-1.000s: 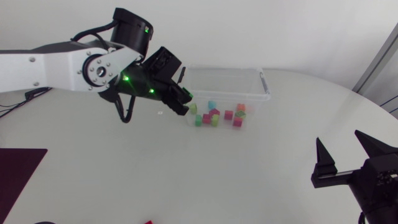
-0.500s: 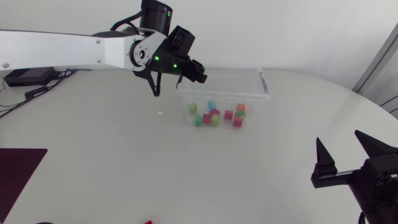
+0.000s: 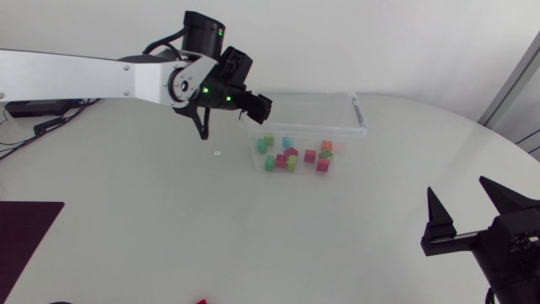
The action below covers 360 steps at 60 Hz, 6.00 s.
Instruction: Pick up the duplo bricks and place them in the container
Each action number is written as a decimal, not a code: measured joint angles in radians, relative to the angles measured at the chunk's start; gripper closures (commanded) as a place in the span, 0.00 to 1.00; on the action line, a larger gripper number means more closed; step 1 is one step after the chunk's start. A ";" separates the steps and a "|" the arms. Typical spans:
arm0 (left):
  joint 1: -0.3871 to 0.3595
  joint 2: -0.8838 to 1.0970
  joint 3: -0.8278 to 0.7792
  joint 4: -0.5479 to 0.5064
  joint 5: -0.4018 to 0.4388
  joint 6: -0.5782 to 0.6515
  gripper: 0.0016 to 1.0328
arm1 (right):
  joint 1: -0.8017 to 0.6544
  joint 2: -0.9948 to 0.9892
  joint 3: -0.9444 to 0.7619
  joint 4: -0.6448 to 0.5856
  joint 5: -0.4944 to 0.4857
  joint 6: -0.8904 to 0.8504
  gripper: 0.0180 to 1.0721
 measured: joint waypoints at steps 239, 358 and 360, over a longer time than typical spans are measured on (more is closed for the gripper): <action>-0.048 -0.142 -0.117 -0.051 0.049 -0.046 0.94 | -0.115 0.000 0.000 0.000 -0.032 0.288 0.04; 0.510 -1.035 -1.060 0.474 -0.155 0.047 0.04 | -0.115 0.000 0.000 0.000 -0.033 0.288 0.04; 0.515 -1.067 -1.081 0.476 -0.153 0.052 0.04 | -0.115 0.000 0.000 0.000 -0.033 0.288 0.04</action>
